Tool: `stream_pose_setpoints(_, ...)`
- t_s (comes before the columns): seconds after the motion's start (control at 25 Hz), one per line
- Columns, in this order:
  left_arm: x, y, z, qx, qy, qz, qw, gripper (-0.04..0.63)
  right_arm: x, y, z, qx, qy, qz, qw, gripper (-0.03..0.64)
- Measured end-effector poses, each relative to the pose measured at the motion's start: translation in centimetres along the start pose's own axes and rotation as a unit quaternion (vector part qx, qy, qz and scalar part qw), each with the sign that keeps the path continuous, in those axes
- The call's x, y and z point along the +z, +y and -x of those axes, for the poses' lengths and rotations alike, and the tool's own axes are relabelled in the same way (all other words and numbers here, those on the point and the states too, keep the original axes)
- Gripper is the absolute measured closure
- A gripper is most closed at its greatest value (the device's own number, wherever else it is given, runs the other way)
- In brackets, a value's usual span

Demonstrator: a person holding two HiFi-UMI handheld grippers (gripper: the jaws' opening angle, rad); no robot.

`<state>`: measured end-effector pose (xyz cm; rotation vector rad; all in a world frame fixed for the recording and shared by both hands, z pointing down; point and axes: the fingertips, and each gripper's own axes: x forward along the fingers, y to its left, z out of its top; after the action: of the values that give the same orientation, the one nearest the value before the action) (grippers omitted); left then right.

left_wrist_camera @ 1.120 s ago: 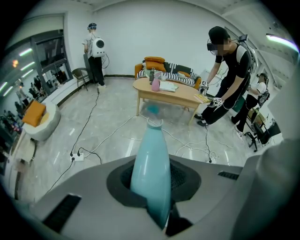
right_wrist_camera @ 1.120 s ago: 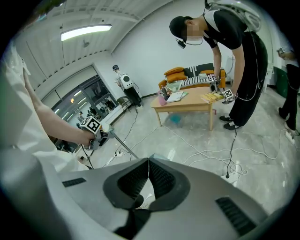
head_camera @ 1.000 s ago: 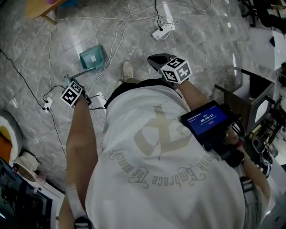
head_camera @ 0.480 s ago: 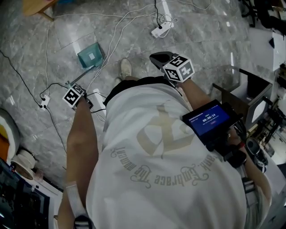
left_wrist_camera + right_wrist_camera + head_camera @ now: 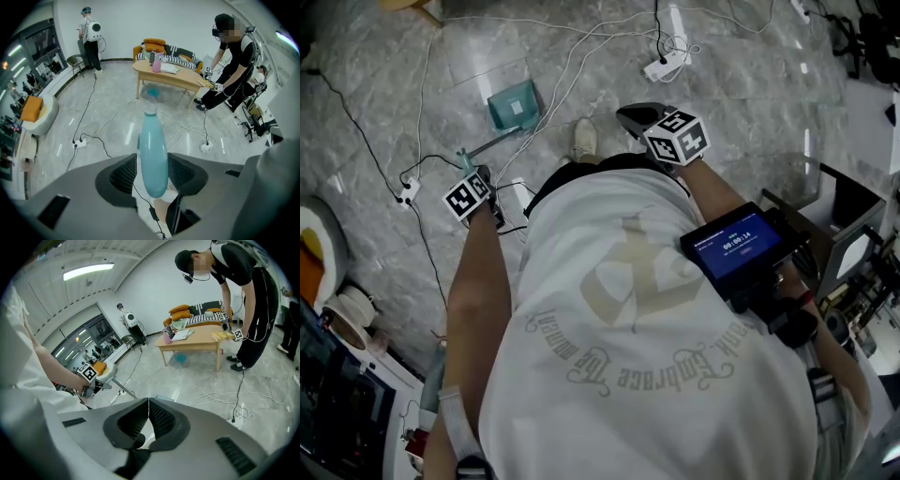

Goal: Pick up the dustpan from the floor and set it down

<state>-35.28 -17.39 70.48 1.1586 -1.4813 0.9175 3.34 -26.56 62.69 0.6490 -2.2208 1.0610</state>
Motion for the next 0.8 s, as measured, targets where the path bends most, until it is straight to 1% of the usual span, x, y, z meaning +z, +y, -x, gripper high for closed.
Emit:
stream_pose_setpoints(0.12,-0.5,-1.1,1.8,-0.011,-0.004,-0.019,0.9997,0.396,0.2,0.4,-1.1,0.017,-0.011,-0.008,1.0,0.598)
stream_pose_setpoints(0.24,-1.4,-1.5,3.3,-0.016,-0.006,-0.045,0.9989,0.396,0.5,1.4,-2.4,0.034,-0.018,-0.004,0.999,0.598)
stream_pose_setpoints(0.36,-2.4,-0.4,3.8,-0.022,-0.003,-0.079,0.9966,0.396,1.0,3.3,-4.7,0.049,-0.017,0.01,0.999,0.598)
stream_pose_setpoints(0.44,-3.4,1.3,4.6,-0.027,-0.009,-0.091,0.9954,0.396,1.1,5.8,-6.0,0.056,-0.016,0.021,0.998,0.598)
stream_pose_setpoints(0.52,-4.7,3.5,6.0,-0.036,-0.023,-0.096,0.9945,0.396,1.1,9.1,-6.8,0.058,-0.016,0.036,0.998,0.598)
stream_pose_setpoints(0.68,-5.8,6.2,8.8,-0.065,-0.072,-0.089,0.9913,0.403,2.1,14.1,-7.9,0.059,-0.026,0.068,0.996,0.598)
stream_pose_setpoints(0.8,-5.3,6.1,10.7,-0.079,-0.109,-0.078,0.9878,0.451,2.9,15.7,-8.1,0.068,-0.032,0.084,0.994,0.598)
